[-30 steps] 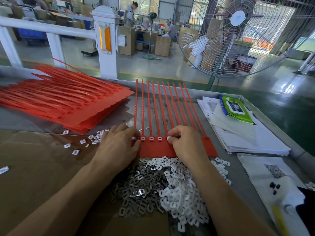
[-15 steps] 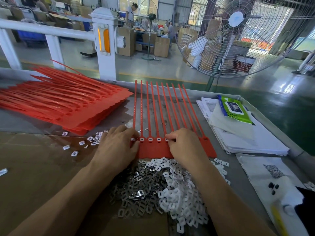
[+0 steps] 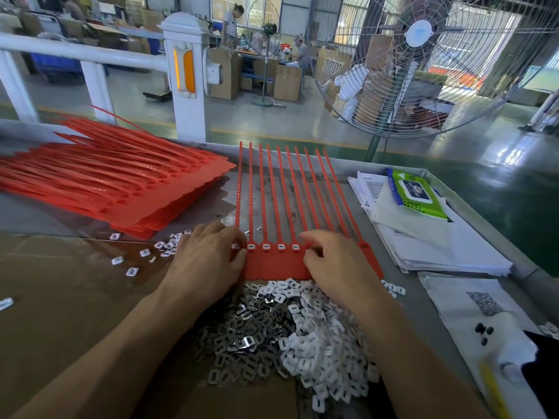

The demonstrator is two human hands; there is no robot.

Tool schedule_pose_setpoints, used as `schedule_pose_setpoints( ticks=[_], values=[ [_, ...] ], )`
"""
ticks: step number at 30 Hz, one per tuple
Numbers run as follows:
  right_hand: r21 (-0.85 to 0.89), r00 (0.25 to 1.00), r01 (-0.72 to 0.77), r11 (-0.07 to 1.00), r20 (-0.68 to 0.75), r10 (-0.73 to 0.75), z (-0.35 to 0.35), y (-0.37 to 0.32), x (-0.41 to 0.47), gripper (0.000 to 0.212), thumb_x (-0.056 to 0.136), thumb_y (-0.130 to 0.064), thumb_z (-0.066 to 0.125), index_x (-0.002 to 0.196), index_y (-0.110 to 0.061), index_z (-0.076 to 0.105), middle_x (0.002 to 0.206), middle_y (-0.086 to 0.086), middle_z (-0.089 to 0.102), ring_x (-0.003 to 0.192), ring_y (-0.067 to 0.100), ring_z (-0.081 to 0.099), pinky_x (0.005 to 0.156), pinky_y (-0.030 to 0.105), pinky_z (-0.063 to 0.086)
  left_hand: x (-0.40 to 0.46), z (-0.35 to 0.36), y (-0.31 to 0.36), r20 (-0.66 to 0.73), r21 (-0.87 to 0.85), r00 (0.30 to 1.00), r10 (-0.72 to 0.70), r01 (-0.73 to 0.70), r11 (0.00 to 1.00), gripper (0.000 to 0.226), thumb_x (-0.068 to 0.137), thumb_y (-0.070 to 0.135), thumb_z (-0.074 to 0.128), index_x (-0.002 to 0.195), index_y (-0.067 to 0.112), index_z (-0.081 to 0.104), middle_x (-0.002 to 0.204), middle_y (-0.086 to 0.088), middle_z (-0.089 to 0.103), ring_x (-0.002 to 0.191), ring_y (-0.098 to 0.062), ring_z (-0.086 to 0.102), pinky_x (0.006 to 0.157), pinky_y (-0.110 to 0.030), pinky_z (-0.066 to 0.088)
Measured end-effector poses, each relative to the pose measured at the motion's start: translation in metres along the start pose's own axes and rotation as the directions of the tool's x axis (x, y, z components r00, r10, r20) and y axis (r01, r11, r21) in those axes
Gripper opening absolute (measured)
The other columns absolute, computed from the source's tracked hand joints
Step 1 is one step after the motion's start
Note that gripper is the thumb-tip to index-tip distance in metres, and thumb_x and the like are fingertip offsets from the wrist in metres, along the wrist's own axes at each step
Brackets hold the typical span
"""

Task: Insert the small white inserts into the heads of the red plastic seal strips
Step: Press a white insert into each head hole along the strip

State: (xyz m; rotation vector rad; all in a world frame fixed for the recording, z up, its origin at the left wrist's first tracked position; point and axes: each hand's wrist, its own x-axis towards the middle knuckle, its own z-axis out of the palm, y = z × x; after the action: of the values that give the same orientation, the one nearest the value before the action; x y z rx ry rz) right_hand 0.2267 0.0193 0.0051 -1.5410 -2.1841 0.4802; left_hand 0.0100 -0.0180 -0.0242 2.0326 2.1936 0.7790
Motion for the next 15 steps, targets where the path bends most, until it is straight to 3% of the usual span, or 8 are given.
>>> schedule_pose_setpoints(
  ticks=[3, 5, 8, 9, 11, 15],
  values=[
    [-0.029, 0.999, 0.039, 0.999, 0.015, -0.038, 0.0001, 0.001, 0.001, 0.039, 0.102, -0.016, 0.053, 0.137, -0.027, 0.067, 0.138, -0.006, 0.066, 0.097, 0.002, 0.064, 0.076, 0.001, 0.041, 0.0, -0.0001, 0.0, 0.002, -0.001, 1.0, -0.004, 0.004, 1.0, 0.024, 0.094, 0.042, 0.057, 0.117, 0.037, 0.064, 0.118, 0.01, 0.059, 0.118, -0.019, 0.05, 0.103, -0.041, 0.035],
    [-0.061, 0.998, 0.059, 0.996, 0.041, -0.056, 0.0017, 0.0002, 0.002, 0.038, 0.102, -0.015, 0.052, 0.134, -0.026, 0.07, 0.135, -0.005, 0.068, 0.087, -0.002, 0.06, 0.065, -0.003, 0.037, 0.0, -0.0003, 0.0002, 0.002, -0.002, 1.0, -0.005, 0.005, 1.0, 0.024, 0.094, 0.042, 0.057, 0.117, 0.037, 0.064, 0.117, 0.01, 0.059, 0.118, -0.019, 0.05, 0.102, -0.041, 0.035],
    [-0.112, 0.997, 0.071, 0.991, 0.045, -0.066, 0.003, -0.0026, 0.0017, 0.038, 0.101, -0.014, 0.05, 0.131, -0.024, 0.071, 0.129, -0.004, 0.069, 0.103, 0.005, 0.064, 0.076, 0.004, 0.041, -0.0003, -0.0004, 0.0009, 0.002, 0.004, 1.0, -0.005, 0.005, 1.0, 0.023, 0.094, 0.041, 0.058, 0.116, 0.037, 0.064, 0.116, 0.009, 0.059, 0.117, -0.02, 0.05, 0.101, -0.041, 0.035],
    [-0.136, 0.997, 0.075, 0.988, 0.044, -0.07, 0.0037, -0.0038, 0.0023, 0.037, 0.101, -0.015, 0.05, 0.13, -0.025, 0.072, 0.126, -0.004, 0.07, 0.108, 0.01, 0.065, 0.083, 0.013, 0.047, -0.0005, -0.0008, 0.0008, 0.004, 0.004, 1.0, -0.006, 0.006, 1.0, 0.023, 0.094, 0.041, 0.058, 0.116, 0.037, 0.064, 0.116, 0.009, 0.059, 0.117, -0.02, 0.05, 0.101, -0.041, 0.035],
    [-0.172, 0.996, 0.077, 0.982, 0.052, -0.068, 0.0037, -0.0057, 0.0033, 0.037, 0.101, -0.015, 0.049, 0.127, -0.026, 0.073, 0.119, -0.006, 0.071, 0.105, 0.013, 0.067, 0.082, 0.025, 0.05, -0.0009, -0.0018, 0.0013, 0.004, -0.002, 1.0, -0.007, 0.007, 1.0, 0.023, 0.094, 0.041, 0.058, 0.115, 0.036, 0.064, 0.115, 0.008, 0.059, 0.117, -0.02, 0.05, 0.101, -0.041, 0.036],
    [-0.136, 0.996, 0.071, 0.988, 0.063, -0.063, 0.0038, -0.0021, 0.0014, 0.036, 0.101, -0.014, 0.05, 0.127, -0.024, 0.073, 0.122, -0.004, 0.072, 0.096, 0.008, 0.066, 0.081, 0.02, 0.046, -0.0019, -0.0035, 0.0027, 0.004, -0.004, 1.0, -0.006, 0.006, 1.0, 0.022, 0.094, 0.041, 0.058, 0.115, 0.036, 0.064, 0.116, 0.008, 0.059, 0.118, -0.02, 0.05, 0.103, -0.042, 0.037]
  ],
)
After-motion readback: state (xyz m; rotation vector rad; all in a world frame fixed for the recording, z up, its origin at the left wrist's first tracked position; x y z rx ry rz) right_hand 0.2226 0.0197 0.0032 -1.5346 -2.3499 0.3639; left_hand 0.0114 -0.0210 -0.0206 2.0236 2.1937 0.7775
